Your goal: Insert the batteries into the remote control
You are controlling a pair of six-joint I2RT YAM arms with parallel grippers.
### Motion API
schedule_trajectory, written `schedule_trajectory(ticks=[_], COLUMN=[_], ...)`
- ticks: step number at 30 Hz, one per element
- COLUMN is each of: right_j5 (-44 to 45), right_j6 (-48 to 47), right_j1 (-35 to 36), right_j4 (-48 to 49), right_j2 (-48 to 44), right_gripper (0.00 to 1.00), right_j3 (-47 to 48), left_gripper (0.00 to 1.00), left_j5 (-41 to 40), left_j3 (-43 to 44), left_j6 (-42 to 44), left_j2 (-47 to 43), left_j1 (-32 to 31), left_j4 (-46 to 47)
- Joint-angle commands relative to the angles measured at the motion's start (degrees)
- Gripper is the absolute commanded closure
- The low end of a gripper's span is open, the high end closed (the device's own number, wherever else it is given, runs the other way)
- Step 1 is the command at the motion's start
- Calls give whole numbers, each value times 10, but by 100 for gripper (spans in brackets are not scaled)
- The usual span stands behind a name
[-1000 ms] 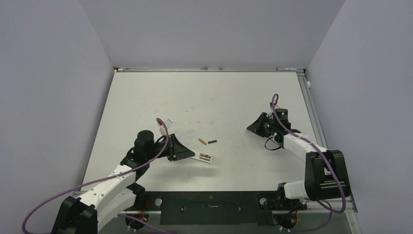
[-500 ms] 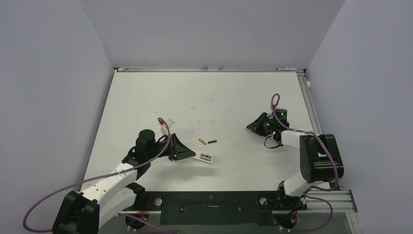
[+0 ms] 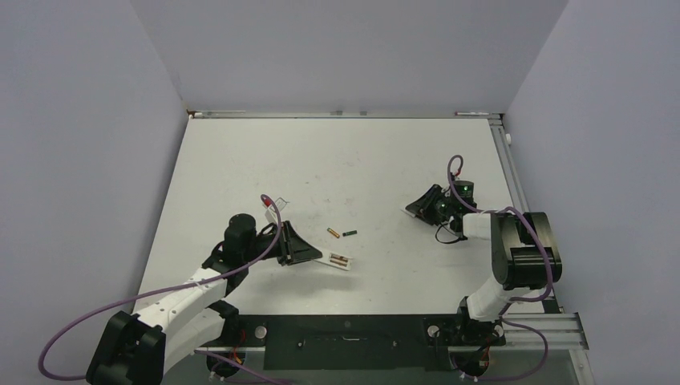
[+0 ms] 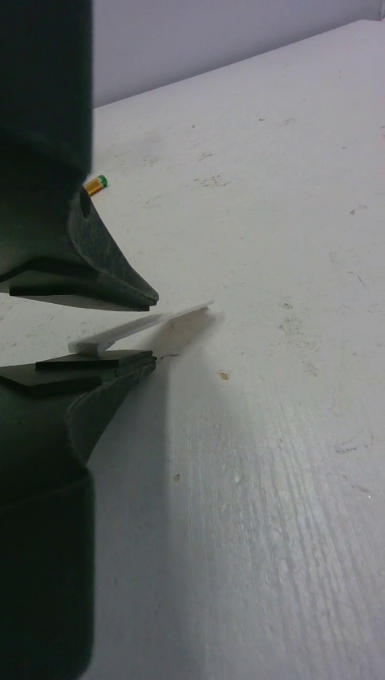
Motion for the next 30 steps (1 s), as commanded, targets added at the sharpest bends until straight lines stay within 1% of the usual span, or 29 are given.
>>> schedule_trajectory(ticks=[1,7,14,20,25,30], right_j5=[10,34,104,136,150,140], right_j6=[-5,-27,-61,-74,-85,-102], right_j1=[-9,-11,-11,-11,-11,-7], right_j4=[33,-11,-86,-120,-147,-171], right_j2=[0,-17,-55,-92,-143,-195], right_gripper=[72,66,61,59,59,59], right_j3=[0,8,25,34,37,36], left_gripper=[100,100,100,100,100,100], left_j5=[12,7,4,0,0,0], left_j3=[1,-1,-2,-3,-11,-21], left_j6=[-3,0,2,11,15,11], left_j2=[-1,-6,-11,-8,4,17], left_j1=[4,4,4,4,4,3], left_j4=[31,15,2,-10,-7,9])
